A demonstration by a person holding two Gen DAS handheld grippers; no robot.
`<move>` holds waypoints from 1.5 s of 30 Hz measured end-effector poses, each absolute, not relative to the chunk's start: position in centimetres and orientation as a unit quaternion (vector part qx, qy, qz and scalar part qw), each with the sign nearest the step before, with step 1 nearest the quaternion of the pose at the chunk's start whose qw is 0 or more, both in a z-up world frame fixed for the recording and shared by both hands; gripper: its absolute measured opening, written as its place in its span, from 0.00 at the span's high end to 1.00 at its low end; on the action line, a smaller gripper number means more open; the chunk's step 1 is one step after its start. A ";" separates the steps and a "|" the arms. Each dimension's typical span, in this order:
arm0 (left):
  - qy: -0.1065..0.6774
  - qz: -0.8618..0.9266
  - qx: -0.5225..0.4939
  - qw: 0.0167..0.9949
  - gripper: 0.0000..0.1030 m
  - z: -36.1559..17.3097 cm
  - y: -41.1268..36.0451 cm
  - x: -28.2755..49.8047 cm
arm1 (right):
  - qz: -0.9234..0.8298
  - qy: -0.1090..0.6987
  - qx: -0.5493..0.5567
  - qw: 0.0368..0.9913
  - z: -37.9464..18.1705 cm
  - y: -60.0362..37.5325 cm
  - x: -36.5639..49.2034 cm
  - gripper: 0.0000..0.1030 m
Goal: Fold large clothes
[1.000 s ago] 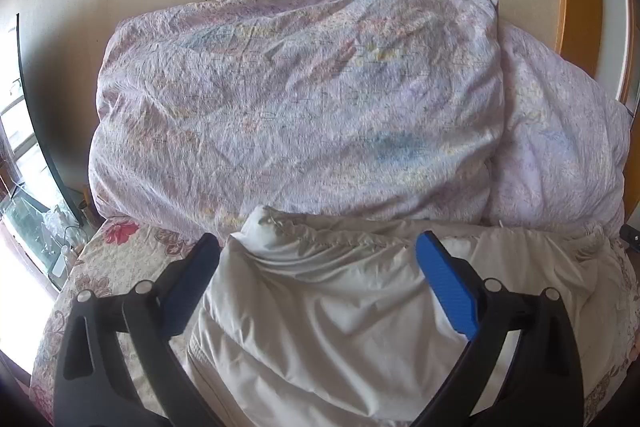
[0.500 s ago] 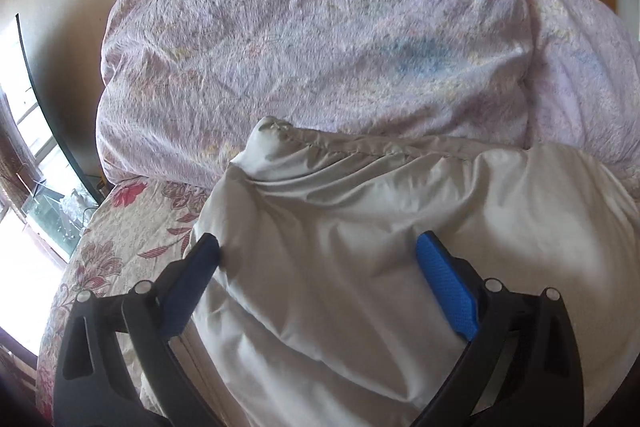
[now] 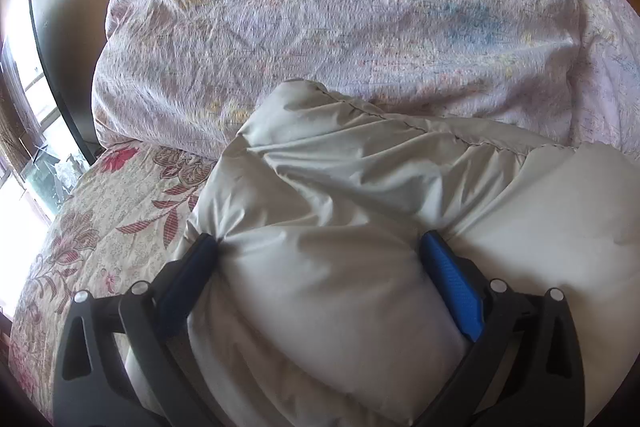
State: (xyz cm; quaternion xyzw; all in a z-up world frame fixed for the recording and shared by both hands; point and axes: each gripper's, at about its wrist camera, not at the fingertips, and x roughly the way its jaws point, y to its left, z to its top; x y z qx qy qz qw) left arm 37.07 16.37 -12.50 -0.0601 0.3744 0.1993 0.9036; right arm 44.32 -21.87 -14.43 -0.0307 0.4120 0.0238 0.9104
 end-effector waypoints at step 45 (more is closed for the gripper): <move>0.404 0.207 -0.054 0.889 0.02 -15.6 17.0 40.3 | -0.001 0.426 -0.050 0.903 -17.3 -21.8 47.6 0.12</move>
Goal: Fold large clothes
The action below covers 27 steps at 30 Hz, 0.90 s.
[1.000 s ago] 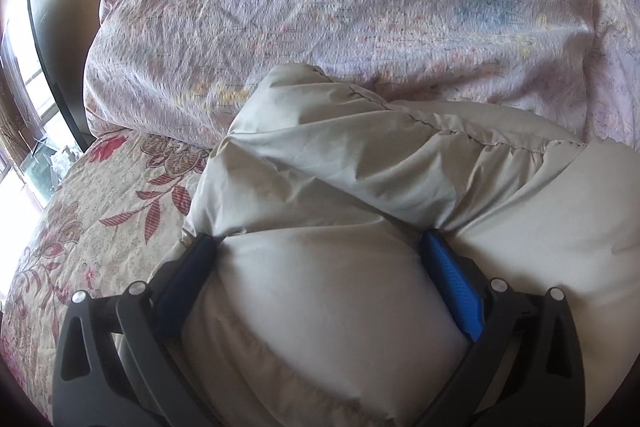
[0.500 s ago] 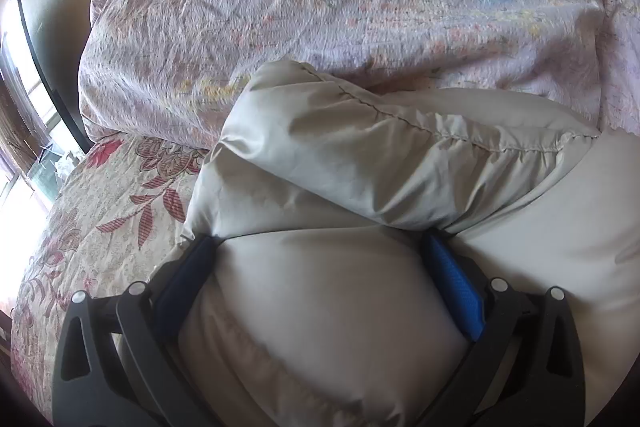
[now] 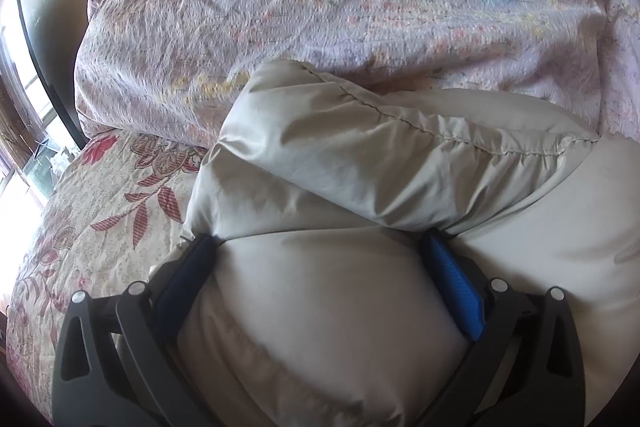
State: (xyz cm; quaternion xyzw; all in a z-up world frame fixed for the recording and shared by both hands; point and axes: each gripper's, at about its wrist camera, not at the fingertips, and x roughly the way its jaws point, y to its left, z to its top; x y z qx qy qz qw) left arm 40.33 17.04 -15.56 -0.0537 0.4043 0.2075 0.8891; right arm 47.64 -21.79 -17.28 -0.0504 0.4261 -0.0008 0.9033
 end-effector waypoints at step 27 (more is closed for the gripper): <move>0.421 0.107 -0.179 0.883 0.15 -13.1 19.8 19.4 | 0.022 0.476 0.304 0.825 -15.1 -34.3 30.5 0.27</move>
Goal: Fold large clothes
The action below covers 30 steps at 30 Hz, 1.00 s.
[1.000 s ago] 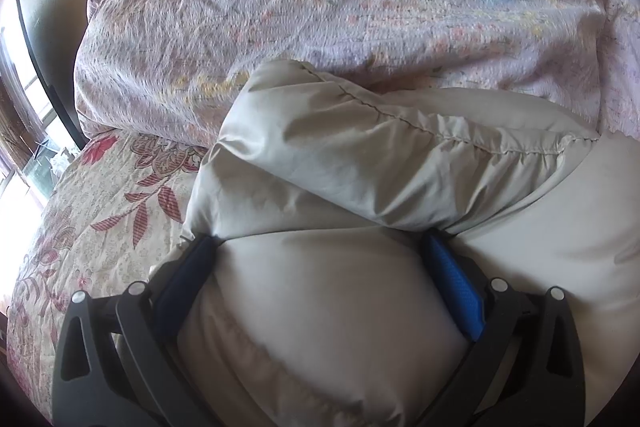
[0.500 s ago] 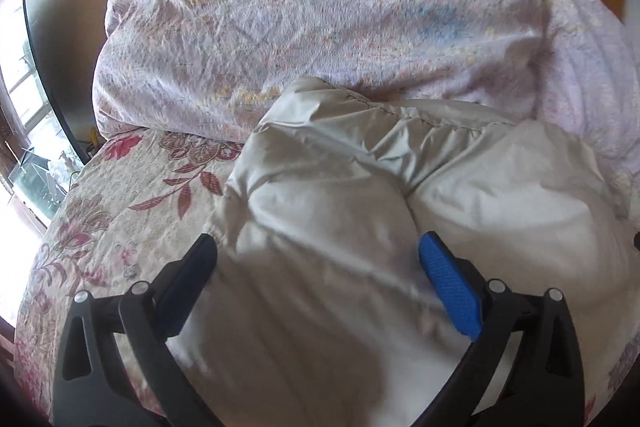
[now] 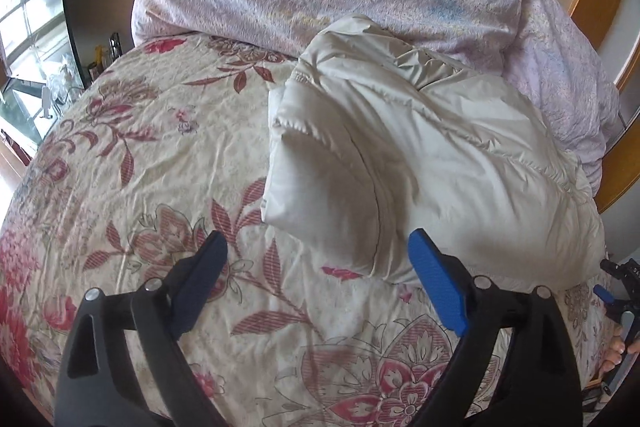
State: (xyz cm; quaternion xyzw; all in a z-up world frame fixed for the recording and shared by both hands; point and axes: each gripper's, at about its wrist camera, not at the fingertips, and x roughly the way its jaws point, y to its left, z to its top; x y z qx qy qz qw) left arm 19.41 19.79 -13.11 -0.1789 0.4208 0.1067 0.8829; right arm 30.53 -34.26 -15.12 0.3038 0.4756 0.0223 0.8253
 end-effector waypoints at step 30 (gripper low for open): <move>0.334 0.087 -0.334 0.877 0.74 -13.5 21.6 17.8 | 0.142 0.380 0.441 0.801 -16.8 -34.2 29.0 0.77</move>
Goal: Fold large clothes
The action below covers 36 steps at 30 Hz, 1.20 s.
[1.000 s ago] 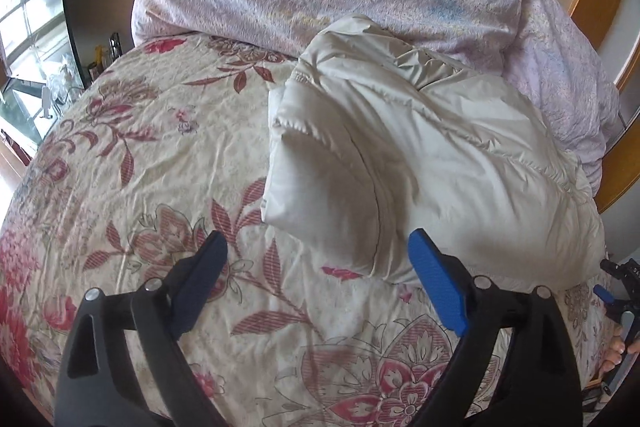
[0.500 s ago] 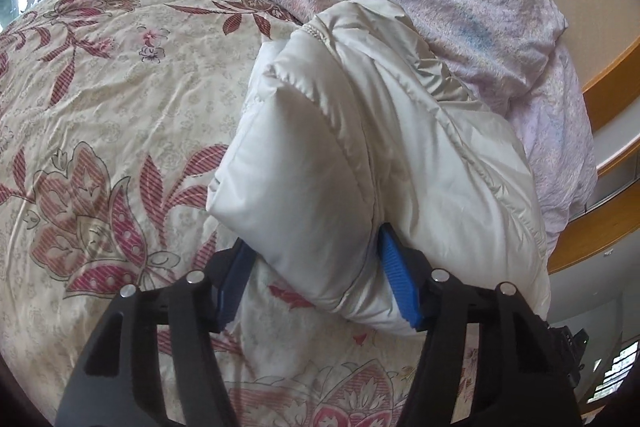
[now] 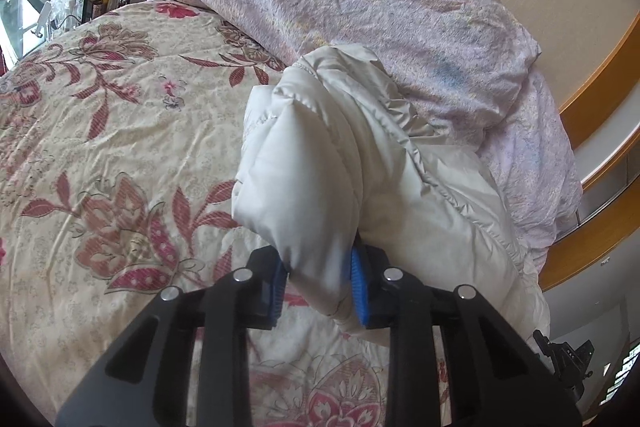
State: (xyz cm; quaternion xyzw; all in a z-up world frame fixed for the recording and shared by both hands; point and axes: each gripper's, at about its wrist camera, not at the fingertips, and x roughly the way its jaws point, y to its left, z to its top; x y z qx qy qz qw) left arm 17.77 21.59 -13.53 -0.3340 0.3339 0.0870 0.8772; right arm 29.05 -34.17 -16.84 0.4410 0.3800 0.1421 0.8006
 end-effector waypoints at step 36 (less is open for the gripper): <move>0.341 0.104 -0.338 0.871 0.17 -15.4 23.9 1.7 | 0.171 0.344 0.021 0.923 -9.1 -14.9 16.4 0.31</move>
